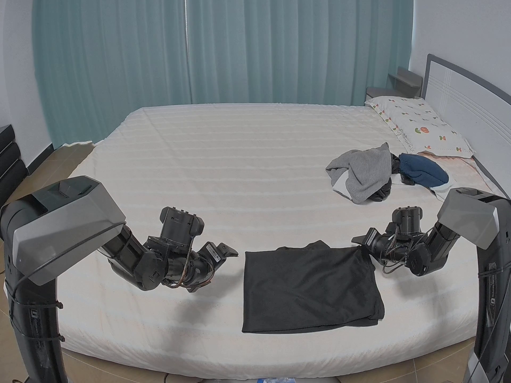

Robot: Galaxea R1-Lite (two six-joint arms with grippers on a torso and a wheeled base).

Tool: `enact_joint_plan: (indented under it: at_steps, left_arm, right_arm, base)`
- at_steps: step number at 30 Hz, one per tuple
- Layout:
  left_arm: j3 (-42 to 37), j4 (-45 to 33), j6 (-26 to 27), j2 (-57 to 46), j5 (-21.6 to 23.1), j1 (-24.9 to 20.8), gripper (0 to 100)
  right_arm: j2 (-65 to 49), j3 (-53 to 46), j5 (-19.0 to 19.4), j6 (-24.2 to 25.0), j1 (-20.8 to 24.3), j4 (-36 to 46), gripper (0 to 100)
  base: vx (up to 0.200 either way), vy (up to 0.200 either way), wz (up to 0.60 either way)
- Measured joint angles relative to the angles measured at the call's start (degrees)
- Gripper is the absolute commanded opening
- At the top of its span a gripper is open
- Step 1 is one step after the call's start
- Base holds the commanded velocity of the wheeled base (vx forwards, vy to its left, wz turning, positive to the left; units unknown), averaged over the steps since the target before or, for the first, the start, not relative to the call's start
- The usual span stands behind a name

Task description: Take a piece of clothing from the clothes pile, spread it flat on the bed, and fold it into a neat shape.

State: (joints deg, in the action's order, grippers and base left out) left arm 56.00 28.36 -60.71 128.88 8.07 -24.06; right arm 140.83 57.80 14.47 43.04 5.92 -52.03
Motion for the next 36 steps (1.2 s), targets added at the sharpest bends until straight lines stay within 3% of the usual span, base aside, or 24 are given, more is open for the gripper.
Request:
enact_joint_plan:
  at_steps: [7, 13, 19, 25, 36]
  left_arm:
    - [-1.18, 0.24, 1.21, 0.00, -0.57, -1.10, 100]
    - [-1.96, 0.38, 1.87, -0.07, -0.74, -2.11, 100]
    - [-2.23, 0.38, 1.78, -0.18, -0.74, -2.43, 100]
    - [-1.02, 0.16, 0.04, -0.35, -0.50, -2.22, 100]
    - [0.04, -0.11, -0.24, -0.35, -0.61, -2.47, 100]
  right_arm:
    - [-3.08, -6.25, 0.11, -0.02, 0.09, -3.56, 100]
    - [-7.19, -15.15, 0.15, 0.00, 0.29, -7.80, 100]
    - [-10.70, -23.95, 0.09, 0.55, 0.38, -12.53, 100]
    - [-12.26, -27.87, 0.06, 5.81, 0.30, -16.73, 100]
    - [-12.47, -31.04, 0.15, 5.92, 0.33, -17.16, 100]
  base:
    - [0.000, 0.000, 0.00]
    - [-0.200, 0.000, 0.00]
    - [0.000, 0.000, 0.00]
    - [0.000, 0.000, 0.00]
    - [0.000, -0.200, 0.00]
